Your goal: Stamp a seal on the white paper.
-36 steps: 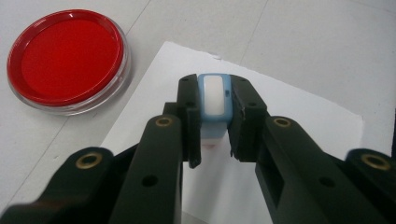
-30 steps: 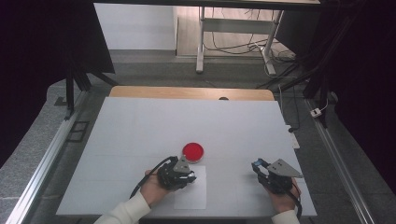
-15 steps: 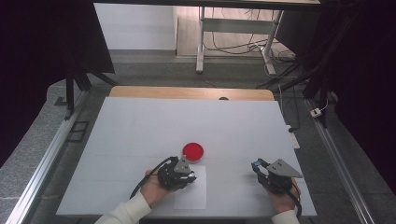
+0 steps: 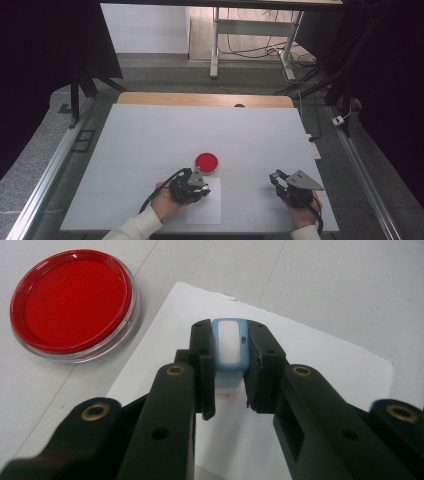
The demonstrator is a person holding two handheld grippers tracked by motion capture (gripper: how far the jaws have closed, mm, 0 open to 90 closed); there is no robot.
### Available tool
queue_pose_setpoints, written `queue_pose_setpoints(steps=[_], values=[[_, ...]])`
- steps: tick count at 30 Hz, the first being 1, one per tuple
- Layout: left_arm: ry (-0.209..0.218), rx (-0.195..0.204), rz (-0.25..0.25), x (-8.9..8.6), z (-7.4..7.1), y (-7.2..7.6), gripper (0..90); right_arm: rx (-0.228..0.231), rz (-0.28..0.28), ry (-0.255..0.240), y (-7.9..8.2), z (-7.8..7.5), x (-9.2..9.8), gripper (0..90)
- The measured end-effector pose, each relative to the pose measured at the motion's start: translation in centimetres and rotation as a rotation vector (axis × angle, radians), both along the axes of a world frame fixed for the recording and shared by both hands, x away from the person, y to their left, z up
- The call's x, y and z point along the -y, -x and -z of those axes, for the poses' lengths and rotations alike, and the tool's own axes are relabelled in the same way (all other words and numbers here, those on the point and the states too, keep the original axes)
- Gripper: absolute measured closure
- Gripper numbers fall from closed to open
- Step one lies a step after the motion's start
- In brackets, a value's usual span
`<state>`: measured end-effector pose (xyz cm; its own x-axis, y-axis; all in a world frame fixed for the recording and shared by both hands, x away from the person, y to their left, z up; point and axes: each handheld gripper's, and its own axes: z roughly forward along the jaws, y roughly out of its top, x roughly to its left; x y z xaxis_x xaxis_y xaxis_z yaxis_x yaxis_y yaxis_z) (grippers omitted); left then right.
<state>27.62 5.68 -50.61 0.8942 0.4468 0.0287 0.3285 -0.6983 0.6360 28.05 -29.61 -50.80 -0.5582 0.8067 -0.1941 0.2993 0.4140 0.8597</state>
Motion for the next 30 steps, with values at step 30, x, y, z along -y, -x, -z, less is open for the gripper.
queue_pose_setpoints(steps=[30], values=[[0.16, -0.005, -0.021, -1.3, -1.6, -0.2, 75.6, -0.002, 0.0, -0.005, -0.1, 0.0, 0.2, 64.7]])
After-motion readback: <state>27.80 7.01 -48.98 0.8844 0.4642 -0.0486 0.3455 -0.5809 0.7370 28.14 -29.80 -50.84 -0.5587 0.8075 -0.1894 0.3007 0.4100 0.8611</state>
